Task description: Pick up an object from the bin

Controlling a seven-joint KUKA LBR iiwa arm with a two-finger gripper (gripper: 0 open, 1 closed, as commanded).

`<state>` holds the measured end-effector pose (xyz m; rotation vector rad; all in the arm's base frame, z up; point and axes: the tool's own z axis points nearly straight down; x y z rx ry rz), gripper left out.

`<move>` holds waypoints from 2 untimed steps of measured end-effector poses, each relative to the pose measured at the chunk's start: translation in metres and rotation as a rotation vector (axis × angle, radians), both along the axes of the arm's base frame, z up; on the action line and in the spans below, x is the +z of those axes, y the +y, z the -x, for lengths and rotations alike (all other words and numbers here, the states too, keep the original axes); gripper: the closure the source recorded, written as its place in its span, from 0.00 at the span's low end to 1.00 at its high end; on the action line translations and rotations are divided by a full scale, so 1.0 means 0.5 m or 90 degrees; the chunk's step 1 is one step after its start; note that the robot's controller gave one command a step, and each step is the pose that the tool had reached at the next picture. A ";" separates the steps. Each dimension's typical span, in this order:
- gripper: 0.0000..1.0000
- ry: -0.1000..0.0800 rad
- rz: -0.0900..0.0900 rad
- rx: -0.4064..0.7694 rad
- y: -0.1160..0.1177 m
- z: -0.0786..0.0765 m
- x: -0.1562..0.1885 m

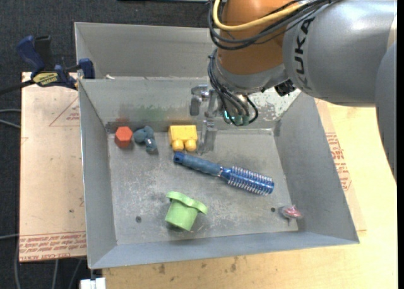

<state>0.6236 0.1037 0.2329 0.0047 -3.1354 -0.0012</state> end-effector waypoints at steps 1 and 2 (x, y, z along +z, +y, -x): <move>0.00 -0.009 -0.002 -0.194 -0.071 -0.045 -0.322; 0.00 -0.004 0.000 -0.257 -0.095 0.024 -0.264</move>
Offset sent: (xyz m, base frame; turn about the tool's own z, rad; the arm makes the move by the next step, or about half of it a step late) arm 0.0199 -0.0365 -0.1629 0.3067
